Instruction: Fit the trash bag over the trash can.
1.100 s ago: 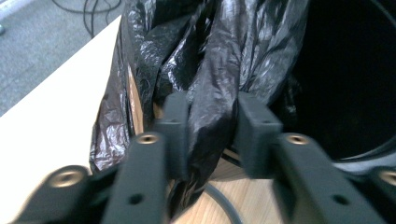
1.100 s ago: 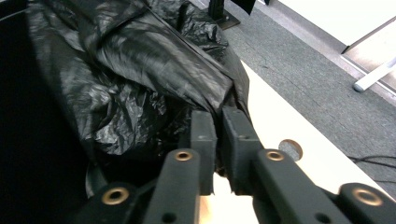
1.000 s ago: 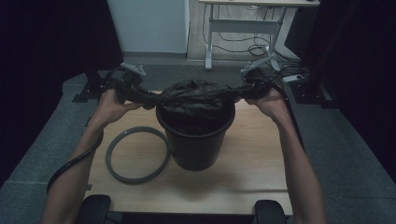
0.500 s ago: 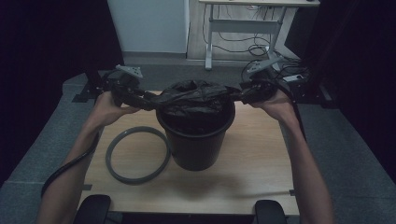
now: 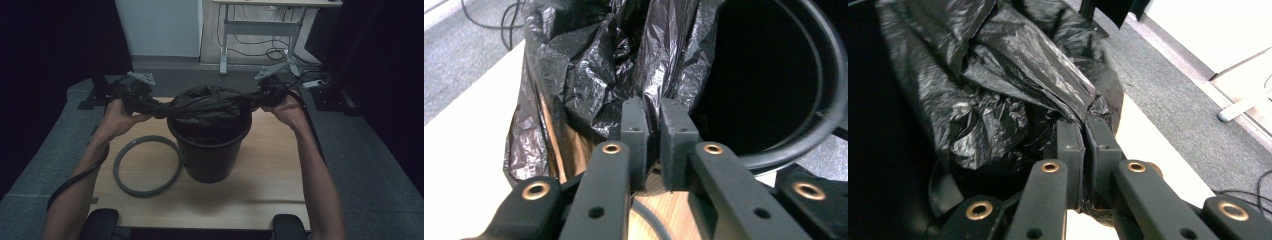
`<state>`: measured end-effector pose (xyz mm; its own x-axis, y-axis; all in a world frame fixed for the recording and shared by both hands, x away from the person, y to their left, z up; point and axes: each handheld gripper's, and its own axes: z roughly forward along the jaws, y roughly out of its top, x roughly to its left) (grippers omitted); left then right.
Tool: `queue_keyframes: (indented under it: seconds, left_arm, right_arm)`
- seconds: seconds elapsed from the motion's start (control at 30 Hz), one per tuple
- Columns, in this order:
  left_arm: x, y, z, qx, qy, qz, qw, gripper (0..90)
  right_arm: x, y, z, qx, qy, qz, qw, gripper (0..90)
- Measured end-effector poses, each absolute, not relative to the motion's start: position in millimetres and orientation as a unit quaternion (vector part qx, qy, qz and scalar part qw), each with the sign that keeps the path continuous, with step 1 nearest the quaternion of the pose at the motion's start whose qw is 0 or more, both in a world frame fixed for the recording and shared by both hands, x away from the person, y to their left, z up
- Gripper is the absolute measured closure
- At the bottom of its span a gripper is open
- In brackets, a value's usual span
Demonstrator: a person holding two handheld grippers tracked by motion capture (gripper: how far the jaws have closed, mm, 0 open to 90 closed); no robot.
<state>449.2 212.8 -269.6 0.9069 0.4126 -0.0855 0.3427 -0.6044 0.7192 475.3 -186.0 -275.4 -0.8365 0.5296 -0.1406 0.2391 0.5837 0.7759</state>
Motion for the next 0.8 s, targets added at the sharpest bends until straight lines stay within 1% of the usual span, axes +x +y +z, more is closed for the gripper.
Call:
queue_keyframes:
  seconds: [0.17,0.5,0.7,0.8]
  left_arm:
    - [433.9,214.1,-267.3,0.89,0.189,0.04,0.413,85.0]
    - [412.4,220.3,-288.3,0.89,0.159,0.017,0.427,86.1]
    - [406.8,224.6,-299.1,0.889,0.147,0.01,0.434,86.6]
    - [404.8,225.6,-301.8,0.889,0.137,0.009,0.438,87.1]
  right_arm:
    - [447.5,-192.4,-272.1,0.221,0.875,0.393,0.174,86.1]
    - [402.7,-201.0,-287.7,0.228,0.874,0.406,0.141,86.3]
    - [386.3,-202.4,-297.2,0.228,0.871,0.416,0.127,86.4]
    - [382.0,-205.4,-304.2,0.232,0.87,0.42,0.113,86.7]
